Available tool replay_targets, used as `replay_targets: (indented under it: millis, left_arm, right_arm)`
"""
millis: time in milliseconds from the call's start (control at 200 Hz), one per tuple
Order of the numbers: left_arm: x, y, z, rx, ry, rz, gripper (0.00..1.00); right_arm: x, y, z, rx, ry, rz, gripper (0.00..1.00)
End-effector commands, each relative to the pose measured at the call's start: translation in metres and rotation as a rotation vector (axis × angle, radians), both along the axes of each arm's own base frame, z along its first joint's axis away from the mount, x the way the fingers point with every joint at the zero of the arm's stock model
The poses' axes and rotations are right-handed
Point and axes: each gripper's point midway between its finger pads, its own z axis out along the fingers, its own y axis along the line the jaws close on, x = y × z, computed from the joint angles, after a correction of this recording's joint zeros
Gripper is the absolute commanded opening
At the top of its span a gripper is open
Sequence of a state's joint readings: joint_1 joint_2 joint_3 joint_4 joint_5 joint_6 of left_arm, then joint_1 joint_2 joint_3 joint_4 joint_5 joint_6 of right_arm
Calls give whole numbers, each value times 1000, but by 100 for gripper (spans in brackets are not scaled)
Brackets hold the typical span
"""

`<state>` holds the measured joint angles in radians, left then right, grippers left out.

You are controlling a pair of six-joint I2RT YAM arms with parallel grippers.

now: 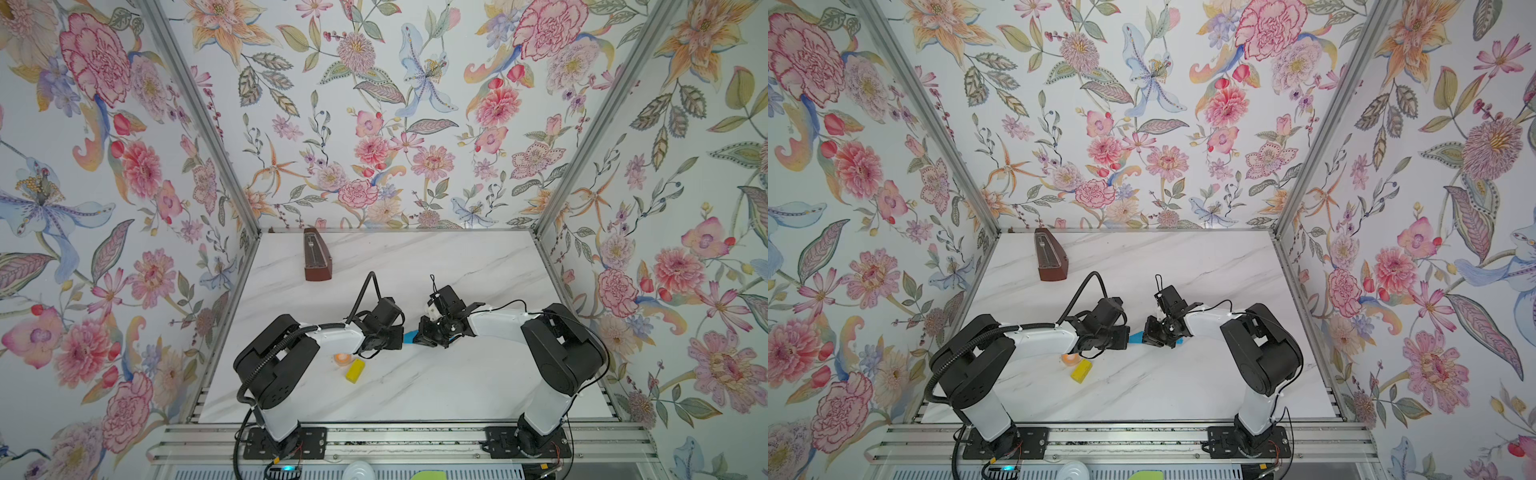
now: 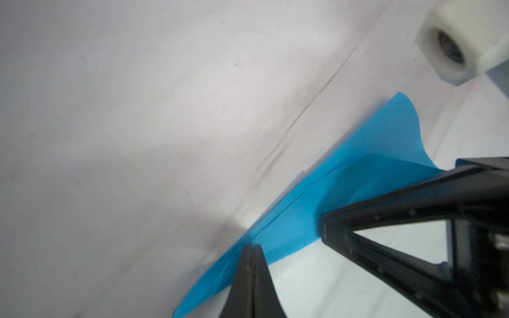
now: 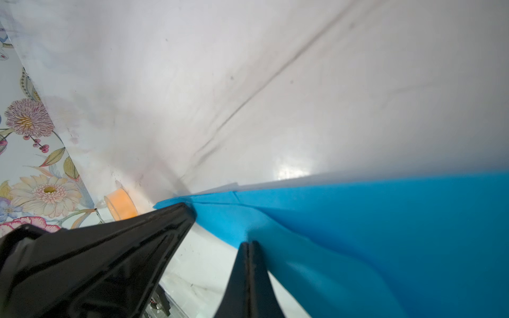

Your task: Fold a paper plane with a square sheet of paper (fold left side to right side)

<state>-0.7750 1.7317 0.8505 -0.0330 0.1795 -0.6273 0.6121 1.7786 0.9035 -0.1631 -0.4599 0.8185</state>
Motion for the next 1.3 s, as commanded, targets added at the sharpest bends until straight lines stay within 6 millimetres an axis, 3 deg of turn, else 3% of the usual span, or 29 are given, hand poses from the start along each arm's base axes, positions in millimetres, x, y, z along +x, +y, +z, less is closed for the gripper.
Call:
replay_targets:
  millis: [0,505,641,821,841,881,1041,1131,1146,1296]
  left_arm:
    - [-28,52,-40,164,132,55,2]
    - [-47,92,-54,187,168,106,1]
    - [-45,96,-50,183,156,117,1]
    - [-22,77,-12,117,66,104,2]
    - [-17,72,3,85,32,101,2]
    - [-12,65,14,62,11,95,2]
    - [-2,31,46,-16,-41,33,2]
    - [-3,11,52,-52,-42,-10,2]
    - [-4,10,41,-36,-22,-12,2]
    - [-7,2,20,-49,21,-24,2]
  right_arm:
    - [-27,-40,-45,-201,113,-29,0]
    - [-27,-41,-44,-209,112,-30,0]
    - [-26,-39,-43,-199,106,-17,0]
    - [-26,-24,-37,-172,90,55,1]
    - [-25,-22,-35,-169,87,65,1]
    - [-25,-18,-33,-166,83,81,1]
    - [-22,-3,-25,-146,59,143,1]
    - [-21,4,-22,-134,53,168,1]
    - [-21,5,-22,-134,53,174,1]
    - [-20,12,-22,-142,52,202,2]
